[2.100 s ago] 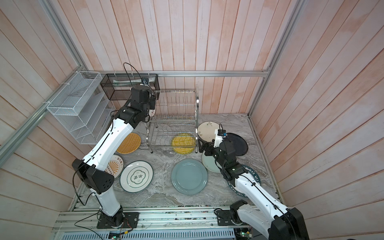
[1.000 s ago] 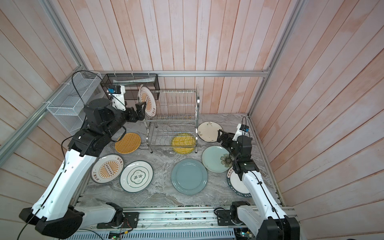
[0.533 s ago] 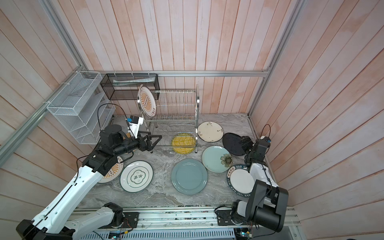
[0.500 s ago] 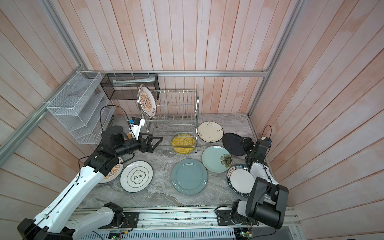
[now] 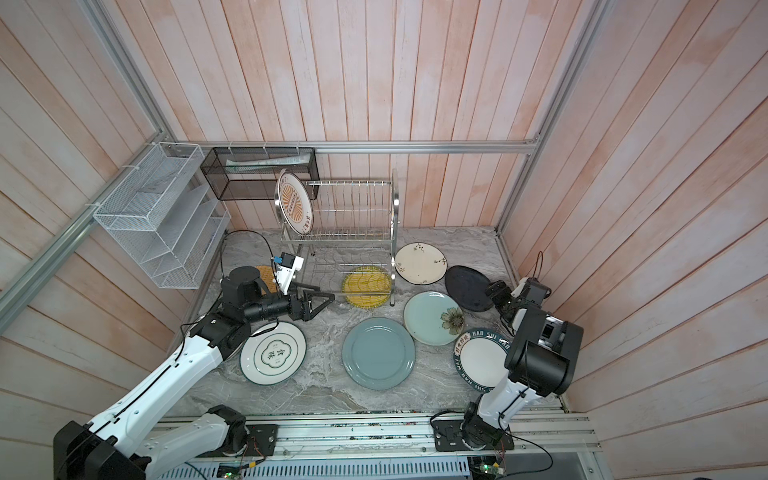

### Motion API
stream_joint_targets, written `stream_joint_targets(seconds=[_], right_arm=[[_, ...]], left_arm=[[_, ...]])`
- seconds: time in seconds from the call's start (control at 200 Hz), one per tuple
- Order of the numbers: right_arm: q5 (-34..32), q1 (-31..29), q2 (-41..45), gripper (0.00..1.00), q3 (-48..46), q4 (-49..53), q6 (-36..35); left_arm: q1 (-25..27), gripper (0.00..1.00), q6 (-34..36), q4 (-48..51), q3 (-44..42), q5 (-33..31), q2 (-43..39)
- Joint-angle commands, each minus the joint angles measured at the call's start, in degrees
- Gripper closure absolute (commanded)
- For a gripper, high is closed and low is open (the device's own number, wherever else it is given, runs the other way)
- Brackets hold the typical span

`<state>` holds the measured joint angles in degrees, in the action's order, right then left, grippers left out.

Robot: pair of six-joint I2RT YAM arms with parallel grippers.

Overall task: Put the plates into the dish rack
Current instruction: 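Open the left gripper and pull back while the right arm reaches the black plate, then grasp the black plate's rim with the right gripper and tilt it up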

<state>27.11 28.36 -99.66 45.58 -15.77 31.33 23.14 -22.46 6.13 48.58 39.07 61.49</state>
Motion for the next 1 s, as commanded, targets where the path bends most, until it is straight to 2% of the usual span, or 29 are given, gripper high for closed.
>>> stream_joint_targets(seconds=[0.0,0.265,0.355,0.63,0.755,0.93,0.995], right_arm=[[3.17,0.87,-2.64,0.15,2.37,1.07,-3.14],[9.51,1.8,-10.69,0.17,7.19,1.94,-3.89],[12.45,1.85,-13.05,0.22,8.39,3.04,-4.16],[11.96,1.84,-13.99,0.27,10.86,12.64,-7.25],[13.27,1.88,-14.72,0.38,11.97,15.8,-7.75],[13.83,1.66,-15.98,0.45,13.97,18.49,-8.43],[16.58,1.49,-16.72,0.47,13.86,17.71,-7.62]], left_arm=[[-0.29,0.0,1.18,-3.31,-0.77,2.04,0.83],[-0.28,0.0,0.76,-4.54,-1.99,2.94,0.43],[-0.29,0.0,1.18,-3.98,-1.99,2.65,-0.34],[-0.36,0.0,0.77,-4.72,-2.37,3.19,-0.65],[-0.36,0.0,0.84,-4.63,-2.28,3.05,-0.76],[-0.43,0.0,1.38,-3.96,-1.97,2.47,-1.15],[-0.38,0.0,1.49,-3.78,-2.04,2.12,-1.46]])
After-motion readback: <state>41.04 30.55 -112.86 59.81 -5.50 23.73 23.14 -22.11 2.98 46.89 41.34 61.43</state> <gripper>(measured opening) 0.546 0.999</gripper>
